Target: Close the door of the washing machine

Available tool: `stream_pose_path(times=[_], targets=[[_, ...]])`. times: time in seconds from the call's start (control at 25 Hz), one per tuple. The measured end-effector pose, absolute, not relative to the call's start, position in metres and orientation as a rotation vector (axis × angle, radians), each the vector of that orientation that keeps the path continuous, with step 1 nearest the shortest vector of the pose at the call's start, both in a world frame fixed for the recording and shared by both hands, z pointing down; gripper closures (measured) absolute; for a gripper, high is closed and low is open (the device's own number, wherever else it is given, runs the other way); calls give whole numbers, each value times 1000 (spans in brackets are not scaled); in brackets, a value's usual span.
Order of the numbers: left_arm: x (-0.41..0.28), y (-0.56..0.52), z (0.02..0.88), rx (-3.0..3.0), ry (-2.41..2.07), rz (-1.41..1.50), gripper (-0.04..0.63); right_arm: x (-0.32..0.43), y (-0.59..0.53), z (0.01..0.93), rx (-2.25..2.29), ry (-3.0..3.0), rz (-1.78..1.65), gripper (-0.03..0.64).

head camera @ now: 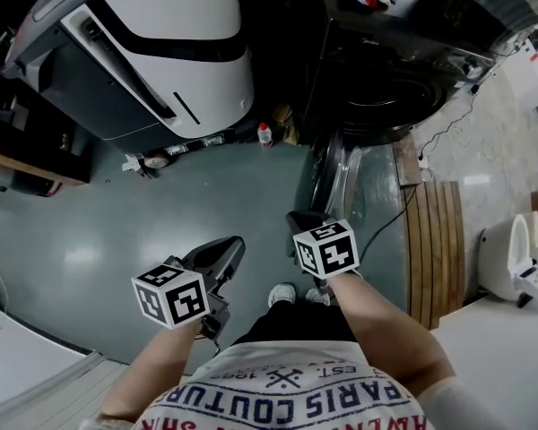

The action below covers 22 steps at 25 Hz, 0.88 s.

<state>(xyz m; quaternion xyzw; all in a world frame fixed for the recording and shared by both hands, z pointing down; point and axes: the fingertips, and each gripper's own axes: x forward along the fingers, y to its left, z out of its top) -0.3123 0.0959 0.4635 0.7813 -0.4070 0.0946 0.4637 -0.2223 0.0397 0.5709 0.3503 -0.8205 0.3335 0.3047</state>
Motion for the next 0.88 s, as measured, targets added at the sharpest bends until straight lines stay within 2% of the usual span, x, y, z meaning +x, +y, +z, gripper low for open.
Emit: stream_pose_path(times=[0.88], targets=[[-263,88,466,1935,-965,314,569,-160,45,571,1004,-2171,960,595]])
